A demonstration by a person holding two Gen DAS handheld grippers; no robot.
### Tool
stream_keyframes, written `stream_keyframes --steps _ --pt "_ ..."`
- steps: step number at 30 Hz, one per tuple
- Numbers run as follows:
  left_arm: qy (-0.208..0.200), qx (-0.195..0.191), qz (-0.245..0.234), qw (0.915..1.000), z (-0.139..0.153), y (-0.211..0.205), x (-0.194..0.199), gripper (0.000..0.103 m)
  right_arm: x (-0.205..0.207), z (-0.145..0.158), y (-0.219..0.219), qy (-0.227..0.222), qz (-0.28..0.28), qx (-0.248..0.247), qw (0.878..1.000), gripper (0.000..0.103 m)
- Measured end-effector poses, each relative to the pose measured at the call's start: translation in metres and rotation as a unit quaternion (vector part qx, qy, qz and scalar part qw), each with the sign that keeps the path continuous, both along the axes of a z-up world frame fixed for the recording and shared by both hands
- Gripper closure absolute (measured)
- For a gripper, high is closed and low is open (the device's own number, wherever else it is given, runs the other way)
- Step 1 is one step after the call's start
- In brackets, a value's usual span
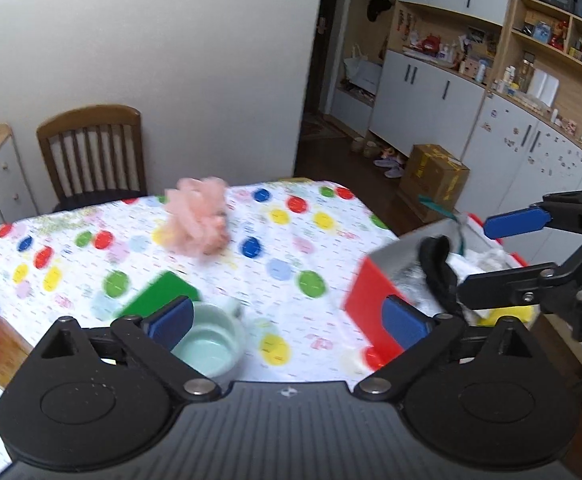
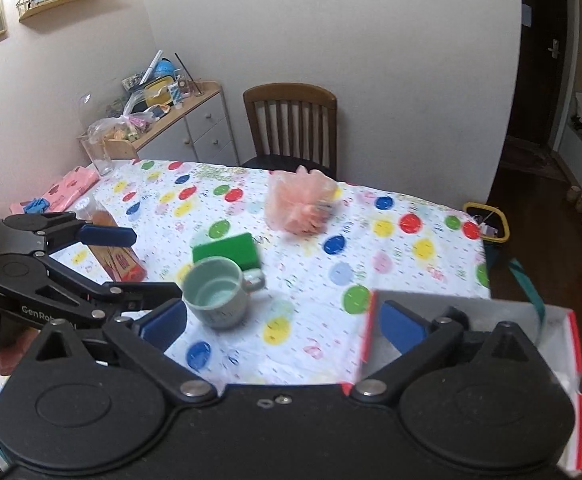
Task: Organize soft objects
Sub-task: 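Move both grippers back over the table toward the pink mesh puff and green sponge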
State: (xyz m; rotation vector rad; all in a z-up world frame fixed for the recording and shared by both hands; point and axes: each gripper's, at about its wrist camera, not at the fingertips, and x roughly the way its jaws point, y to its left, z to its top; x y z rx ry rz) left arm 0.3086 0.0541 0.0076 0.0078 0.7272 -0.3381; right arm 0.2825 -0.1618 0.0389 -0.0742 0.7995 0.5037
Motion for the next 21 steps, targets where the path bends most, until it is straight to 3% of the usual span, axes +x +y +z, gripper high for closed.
stream_keyframes --steps 9,15,21 --pt "-0.044 0.043 0.006 0.9981 -0.005 0.052 0.039 0.0 0.05 0.004 0.058 0.022 -0.01 -0.006 1.0 0.0" --pt "-0.015 0.031 -0.001 0.9994 -0.02 0.075 0.083 0.0 0.09 -0.002 0.086 0.028 -0.025 -0.012 0.999 0.0" --pt "0.038 0.021 0.023 0.9988 -0.056 0.08 0.127 0.0 0.136 -0.016 0.099 0.044 -0.057 -0.016 0.997 0.0"
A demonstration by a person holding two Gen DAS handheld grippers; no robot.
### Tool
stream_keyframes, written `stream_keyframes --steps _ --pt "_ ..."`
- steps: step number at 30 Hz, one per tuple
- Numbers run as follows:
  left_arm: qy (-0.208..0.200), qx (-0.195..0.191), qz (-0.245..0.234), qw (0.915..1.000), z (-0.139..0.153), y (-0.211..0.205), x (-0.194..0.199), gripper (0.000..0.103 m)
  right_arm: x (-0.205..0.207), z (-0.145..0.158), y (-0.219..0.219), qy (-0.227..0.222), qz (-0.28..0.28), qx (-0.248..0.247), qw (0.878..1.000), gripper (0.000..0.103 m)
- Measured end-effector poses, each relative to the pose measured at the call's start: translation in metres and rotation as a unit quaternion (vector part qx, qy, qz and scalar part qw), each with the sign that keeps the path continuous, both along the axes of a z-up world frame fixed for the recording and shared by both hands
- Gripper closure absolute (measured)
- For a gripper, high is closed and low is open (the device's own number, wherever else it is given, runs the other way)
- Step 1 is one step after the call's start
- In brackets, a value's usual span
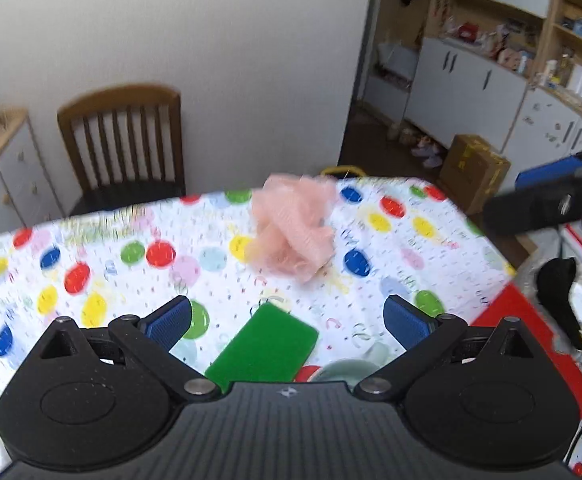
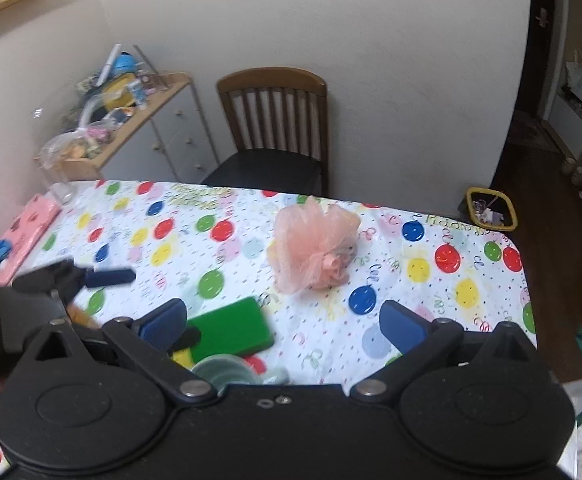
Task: Organize soft objects
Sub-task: 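Move both grippers back over the table toward the pink mesh puff and green sponge, then grasp the pink mesh puff with the right gripper while the left grasps the green sponge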
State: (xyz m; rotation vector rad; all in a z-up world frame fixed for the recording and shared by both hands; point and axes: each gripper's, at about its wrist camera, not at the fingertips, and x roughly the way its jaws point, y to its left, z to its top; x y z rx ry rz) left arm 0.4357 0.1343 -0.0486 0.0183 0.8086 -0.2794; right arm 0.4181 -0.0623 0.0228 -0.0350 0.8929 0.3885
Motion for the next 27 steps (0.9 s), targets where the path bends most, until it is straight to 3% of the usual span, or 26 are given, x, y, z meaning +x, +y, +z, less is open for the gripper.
stream_keyframes --steps 7,10,17,24,27 --pt "0.053 -0.003 0.021 0.9984 -0.043 0.005 0.042 0.0 0.044 -0.028 0.009 0.029 -0.028 -0.007 0.999 0.0" --pt "0.074 0.02 0.027 0.9967 -0.06 0.002 0.058 0.0 0.061 -0.041 0.012 0.042 -0.042 -0.014 0.998 0.0" --pt "0.092 0.041 0.01 0.9949 -0.086 -0.005 0.076 0.0 0.097 -0.066 0.02 0.053 -0.065 -0.027 0.996 0.0" --pt "0.101 0.087 -0.022 0.9908 -0.107 -0.018 0.085 0.0 0.125 -0.088 0.034 0.069 -0.062 -0.024 0.995 0.0" --pt "0.107 0.073 -0.025 0.9912 -0.113 -0.016 0.086 0.0 0.135 -0.095 0.042 0.072 -0.063 -0.026 0.995 0.0"
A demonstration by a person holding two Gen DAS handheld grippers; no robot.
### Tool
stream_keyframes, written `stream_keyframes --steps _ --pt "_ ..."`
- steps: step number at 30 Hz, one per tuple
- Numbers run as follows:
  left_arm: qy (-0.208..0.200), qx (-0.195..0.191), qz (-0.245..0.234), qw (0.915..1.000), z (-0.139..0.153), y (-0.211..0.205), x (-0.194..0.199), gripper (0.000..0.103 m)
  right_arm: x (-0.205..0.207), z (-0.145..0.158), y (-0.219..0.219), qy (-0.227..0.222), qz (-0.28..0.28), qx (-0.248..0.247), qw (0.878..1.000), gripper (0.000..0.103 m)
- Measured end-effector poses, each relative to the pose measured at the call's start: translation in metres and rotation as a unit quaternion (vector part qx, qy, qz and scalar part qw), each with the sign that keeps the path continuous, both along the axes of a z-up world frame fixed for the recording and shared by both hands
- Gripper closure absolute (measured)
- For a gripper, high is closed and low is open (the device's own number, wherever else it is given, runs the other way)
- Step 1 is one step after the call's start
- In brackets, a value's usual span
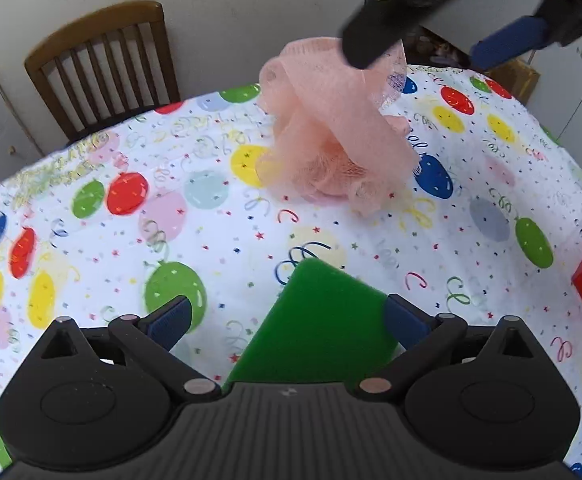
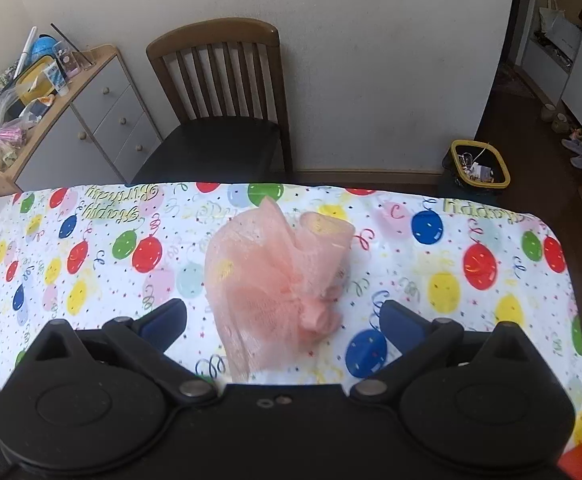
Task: Organize soft objects
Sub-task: 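Grasp the pink mesh puff with the right gripper while the left grasps the green sponge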
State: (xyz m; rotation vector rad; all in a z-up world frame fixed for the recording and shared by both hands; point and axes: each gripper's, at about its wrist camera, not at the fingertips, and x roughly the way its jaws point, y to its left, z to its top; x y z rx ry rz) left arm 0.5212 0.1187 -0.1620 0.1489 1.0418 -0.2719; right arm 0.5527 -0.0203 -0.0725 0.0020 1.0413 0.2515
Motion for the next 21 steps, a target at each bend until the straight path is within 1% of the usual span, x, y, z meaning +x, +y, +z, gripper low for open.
stream_keyframes --steps 3,7,10,12,13,14,15,16,17,18,20,21 --pt "0.004 -0.018 0.016 0.9997 -0.002 0.006 0.002 0.0 0.011 -0.009 0.008 0.007 0.0 0.0 1.0 0.0" --pt "0.003 -0.036 0.02 0.9991 -0.007 0.011 0.0 0.0 0.022 -0.026 0.017 0.021 0.002 -0.005 1.0 0.0" --pt "0.01 -0.063 0.034 0.9974 -0.011 0.018 0.0 0.0 0.027 -0.04 0.022 0.028 0.004 -0.017 0.999 0.0" --pt "0.009 -0.071 0.034 0.9968 -0.013 0.021 -0.001 0.0 0.03 -0.049 0.023 0.034 0.003 -0.022 0.999 0.0" --pt "0.01 -0.076 0.034 0.9964 -0.014 0.023 -0.002 0.001 0.031 -0.052 0.023 0.036 0.002 -0.022 0.999 0.001" --pt "0.007 -0.078 0.035 0.9963 -0.013 0.024 -0.003 0.004 0.031 -0.055 0.023 0.036 0.002 -0.019 0.999 0.002" --pt "0.003 -0.083 0.034 0.9959 -0.013 0.024 -0.004 0.01 0.032 -0.056 0.023 0.036 0.002 -0.017 0.999 0.005" --pt "0.003 -0.09 0.033 0.9954 -0.012 0.024 -0.004 0.013 0.032 -0.058 0.022 0.036 0.002 -0.015 0.999 0.012" --pt "0.001 -0.097 0.033 0.9948 -0.011 0.024 -0.006 0.022 0.033 -0.059 0.021 0.037 0.001 -0.012 0.999 0.02" --pt "-0.001 -0.104 0.031 0.9941 -0.01 0.023 -0.008 0.03 0.033 -0.061 0.021 0.04 0.001 -0.008 0.999 0.023" --pt "0.0 -0.111 0.032 0.9933 -0.007 0.021 -0.01 0.034 0.032 -0.063 0.02 0.039 0.002 -0.01 0.999 0.03" --pt "0.0 -0.107 0.029 0.9939 -0.005 0.019 -0.01 0.034 0.032 -0.063 0.021 0.037 0.005 -0.013 0.999 0.037"
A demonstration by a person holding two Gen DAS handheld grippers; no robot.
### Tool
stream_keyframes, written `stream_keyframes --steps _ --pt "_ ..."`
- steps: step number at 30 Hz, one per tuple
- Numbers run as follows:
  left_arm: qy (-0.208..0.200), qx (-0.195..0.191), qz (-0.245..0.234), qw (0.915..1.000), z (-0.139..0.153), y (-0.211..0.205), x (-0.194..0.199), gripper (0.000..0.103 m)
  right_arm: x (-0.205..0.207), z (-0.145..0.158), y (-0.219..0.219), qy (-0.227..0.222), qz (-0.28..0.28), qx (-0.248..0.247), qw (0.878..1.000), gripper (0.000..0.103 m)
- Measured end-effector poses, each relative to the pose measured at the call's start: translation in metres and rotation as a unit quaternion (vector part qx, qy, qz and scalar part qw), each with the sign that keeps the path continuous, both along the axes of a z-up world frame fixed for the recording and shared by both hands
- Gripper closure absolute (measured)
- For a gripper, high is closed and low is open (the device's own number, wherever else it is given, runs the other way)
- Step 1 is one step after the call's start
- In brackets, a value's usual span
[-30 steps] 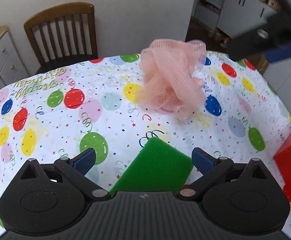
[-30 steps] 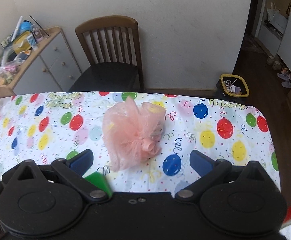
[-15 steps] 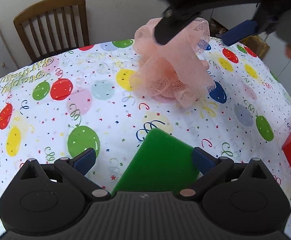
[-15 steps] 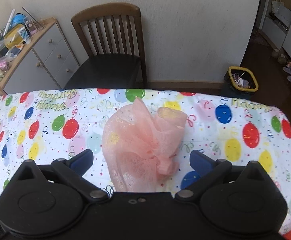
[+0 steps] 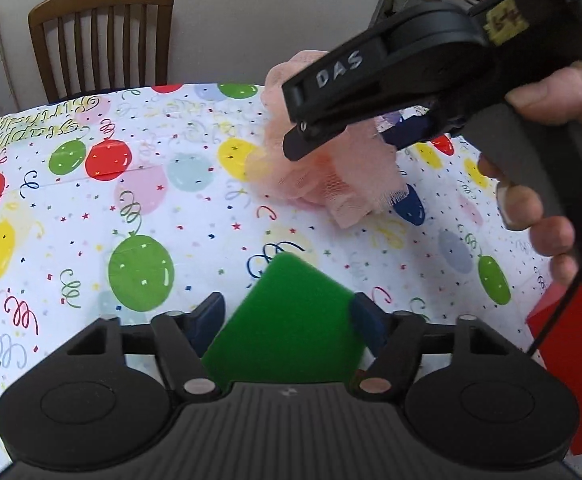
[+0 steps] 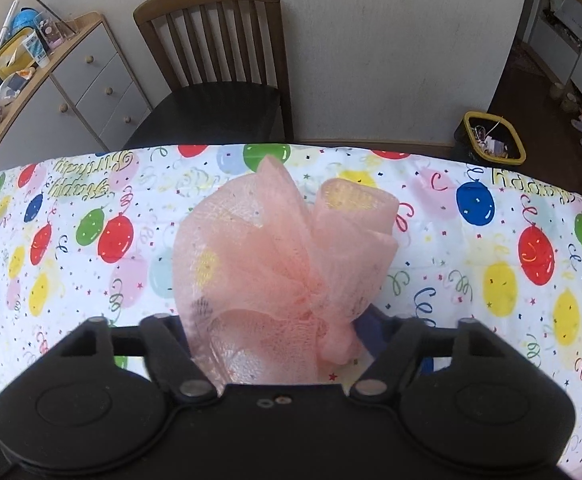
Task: Organize soft objects
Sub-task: 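Grasp the pink mesh puff with the right gripper while the left grasps the green sponge, then lift and carry the pink puff with the right gripper while the left carries the green sponge to the box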
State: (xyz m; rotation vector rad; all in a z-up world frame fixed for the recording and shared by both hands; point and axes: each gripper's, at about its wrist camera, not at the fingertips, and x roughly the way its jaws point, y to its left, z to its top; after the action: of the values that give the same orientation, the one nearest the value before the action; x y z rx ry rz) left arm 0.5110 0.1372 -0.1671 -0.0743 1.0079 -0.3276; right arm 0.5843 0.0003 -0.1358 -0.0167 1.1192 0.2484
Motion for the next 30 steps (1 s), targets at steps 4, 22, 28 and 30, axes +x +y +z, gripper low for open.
stream_keyframes --steps 4,22,28,30 --pt "-0.012 0.009 -0.016 0.9998 0.001 -0.001 -0.003 0.039 -0.003 0.004 -0.001 -0.012 0.012 -0.002 1.0 0.066" --pt "-0.024 -0.017 0.038 0.9989 0.024 0.025 -0.014 0.019 -0.028 0.039 -0.008 -0.038 0.044 0.011 0.998 0.075" --pt "-0.004 -0.001 0.053 0.9986 0.012 0.026 -0.011 0.014 -0.033 0.042 -0.013 -0.034 0.04 0.017 0.998 0.075" --pt "0.003 0.006 0.054 0.9985 0.007 0.026 -0.012 0.013 -0.034 0.041 -0.014 -0.032 0.037 0.016 0.999 0.075"
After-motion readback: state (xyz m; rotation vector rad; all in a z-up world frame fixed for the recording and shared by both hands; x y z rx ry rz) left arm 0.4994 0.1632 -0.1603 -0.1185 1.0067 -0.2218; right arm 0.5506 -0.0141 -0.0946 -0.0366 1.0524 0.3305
